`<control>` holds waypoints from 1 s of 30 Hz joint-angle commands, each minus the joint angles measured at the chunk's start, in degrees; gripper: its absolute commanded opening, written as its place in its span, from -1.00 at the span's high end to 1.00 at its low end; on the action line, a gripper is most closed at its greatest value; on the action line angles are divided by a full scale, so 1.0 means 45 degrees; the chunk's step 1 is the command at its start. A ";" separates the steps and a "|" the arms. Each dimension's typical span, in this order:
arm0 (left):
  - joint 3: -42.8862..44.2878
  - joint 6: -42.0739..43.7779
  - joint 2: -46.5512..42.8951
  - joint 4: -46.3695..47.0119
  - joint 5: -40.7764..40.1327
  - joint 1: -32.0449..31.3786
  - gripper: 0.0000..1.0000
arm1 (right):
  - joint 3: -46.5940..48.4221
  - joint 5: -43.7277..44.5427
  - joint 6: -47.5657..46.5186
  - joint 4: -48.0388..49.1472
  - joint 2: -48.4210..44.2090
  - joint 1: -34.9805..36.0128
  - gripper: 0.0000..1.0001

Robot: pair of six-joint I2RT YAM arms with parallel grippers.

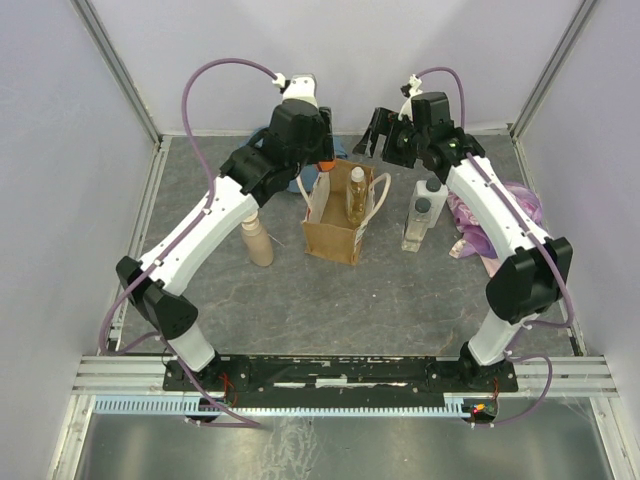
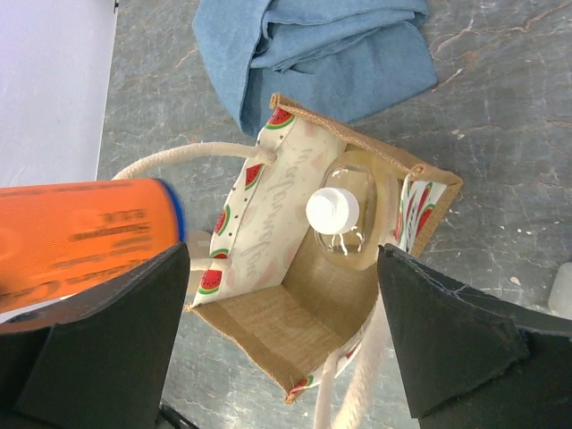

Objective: Take the personal care products out of the canvas bag

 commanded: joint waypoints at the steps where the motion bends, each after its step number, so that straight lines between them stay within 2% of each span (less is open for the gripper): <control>1: 0.1513 0.1276 -0.1175 0.0268 -0.1929 0.0038 0.43 | 0.1543 -0.0143 -0.0597 -0.0157 0.0636 0.0498 -0.86; 5: 0.1406 0.1496 -0.1552 0.0016 -0.2664 0.0200 0.43 | 0.2606 0.0675 -0.1198 -0.1289 0.1733 0.0903 -0.85; 9: 0.0852 0.1121 -0.1911 -0.0415 -0.2564 0.0876 0.41 | 0.2747 0.1171 -0.1469 -0.1872 0.2412 0.1035 -0.83; 17: -0.1877 0.0216 -0.3128 0.0008 -0.1799 0.2455 0.39 | 0.1450 0.2221 -0.1971 -0.1952 0.2547 0.1195 -0.82; 27: -0.5562 0.0039 -0.4031 0.1450 -0.1426 0.2860 0.38 | 0.1586 0.2773 -0.2476 -0.2394 0.3571 0.1572 -0.79; 30: -0.6628 -0.0080 -0.4265 0.1981 -0.1426 0.2907 0.38 | 0.1912 0.3204 -0.2752 -0.2682 0.3992 0.1804 -0.68</control>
